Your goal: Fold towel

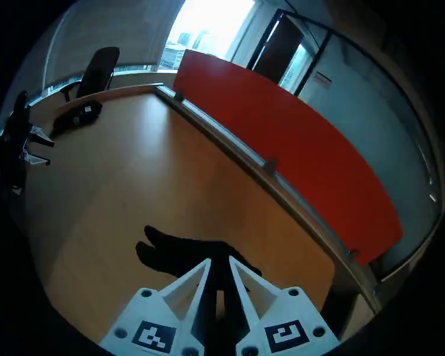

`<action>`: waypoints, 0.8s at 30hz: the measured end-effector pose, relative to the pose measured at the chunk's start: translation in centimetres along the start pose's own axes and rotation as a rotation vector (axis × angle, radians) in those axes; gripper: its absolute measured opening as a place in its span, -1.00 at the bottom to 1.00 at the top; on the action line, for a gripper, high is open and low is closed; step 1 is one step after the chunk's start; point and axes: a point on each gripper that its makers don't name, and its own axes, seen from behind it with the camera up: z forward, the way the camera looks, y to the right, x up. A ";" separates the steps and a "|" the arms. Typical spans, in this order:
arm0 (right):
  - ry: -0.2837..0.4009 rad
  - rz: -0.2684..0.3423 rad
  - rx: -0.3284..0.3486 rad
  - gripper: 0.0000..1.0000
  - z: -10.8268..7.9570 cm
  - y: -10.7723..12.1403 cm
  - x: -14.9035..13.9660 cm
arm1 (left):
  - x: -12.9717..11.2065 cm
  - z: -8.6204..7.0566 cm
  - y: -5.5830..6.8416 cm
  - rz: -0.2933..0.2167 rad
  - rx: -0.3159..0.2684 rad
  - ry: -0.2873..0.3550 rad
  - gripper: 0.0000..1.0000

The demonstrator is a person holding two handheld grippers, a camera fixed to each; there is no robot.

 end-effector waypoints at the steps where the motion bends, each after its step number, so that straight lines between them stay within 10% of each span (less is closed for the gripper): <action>1: -0.005 0.000 -0.003 -0.90 0.0 0.3 -0.3 | 0.0 0.0 0.0 0.001 0.001 0.000 0.97; 24: -0.111 0.036 -0.066 -0.89 -0.6 7.1 -7.1 | 0.6 0.3 0.1 0.026 0.018 -0.018 0.98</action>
